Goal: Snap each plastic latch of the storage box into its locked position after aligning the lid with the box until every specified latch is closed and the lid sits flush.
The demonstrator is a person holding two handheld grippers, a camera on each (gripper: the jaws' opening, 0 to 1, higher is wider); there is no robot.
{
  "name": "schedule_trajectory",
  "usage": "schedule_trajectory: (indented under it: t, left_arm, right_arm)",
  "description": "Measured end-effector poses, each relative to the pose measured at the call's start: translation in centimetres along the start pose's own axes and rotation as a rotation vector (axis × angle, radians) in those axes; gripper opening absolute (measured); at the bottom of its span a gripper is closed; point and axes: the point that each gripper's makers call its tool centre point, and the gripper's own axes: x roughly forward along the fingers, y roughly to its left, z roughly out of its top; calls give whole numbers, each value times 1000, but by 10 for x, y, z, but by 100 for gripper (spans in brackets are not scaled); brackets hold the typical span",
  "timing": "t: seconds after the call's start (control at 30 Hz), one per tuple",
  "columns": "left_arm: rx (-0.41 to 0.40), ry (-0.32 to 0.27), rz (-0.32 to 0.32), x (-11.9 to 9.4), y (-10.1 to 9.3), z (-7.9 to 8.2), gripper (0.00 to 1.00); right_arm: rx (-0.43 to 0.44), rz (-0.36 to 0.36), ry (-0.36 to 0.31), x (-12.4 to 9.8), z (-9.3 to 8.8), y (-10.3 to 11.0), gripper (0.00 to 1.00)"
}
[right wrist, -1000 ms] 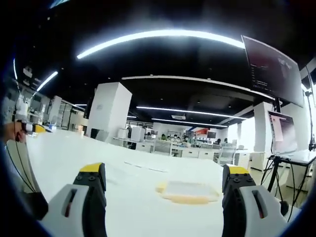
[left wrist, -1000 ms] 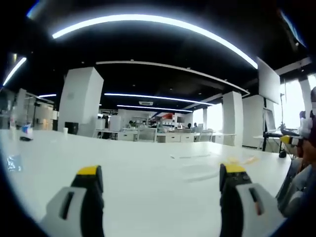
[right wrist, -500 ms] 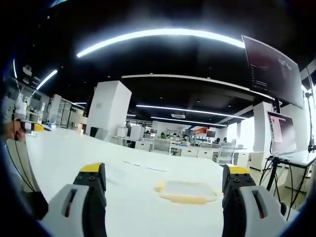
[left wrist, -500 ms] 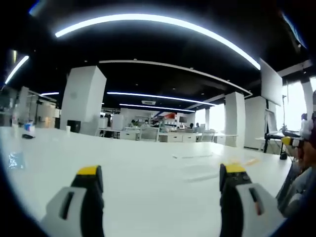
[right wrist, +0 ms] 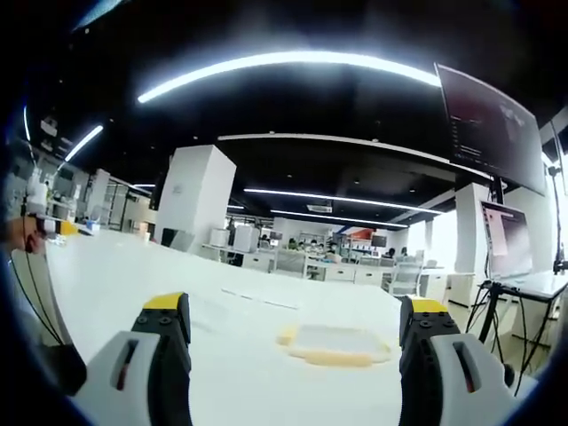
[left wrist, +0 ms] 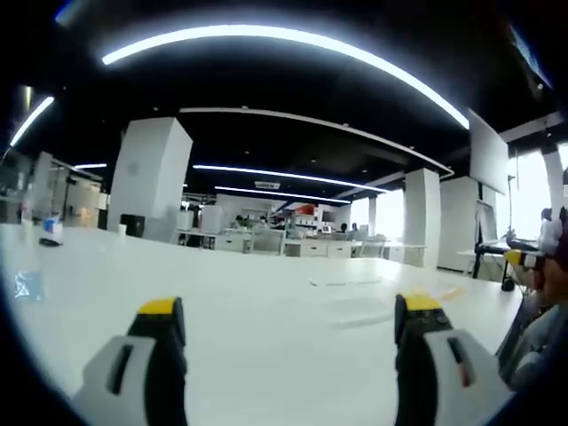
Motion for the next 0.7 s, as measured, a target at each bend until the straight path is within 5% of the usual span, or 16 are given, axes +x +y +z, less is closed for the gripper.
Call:
schedule_trajectory:
  t: [0.7]
  left_arm:
    - [-18,5,-40,10,-14,-3,98]
  right_arm:
    - [-14,-1,8,10,1,-9,100]
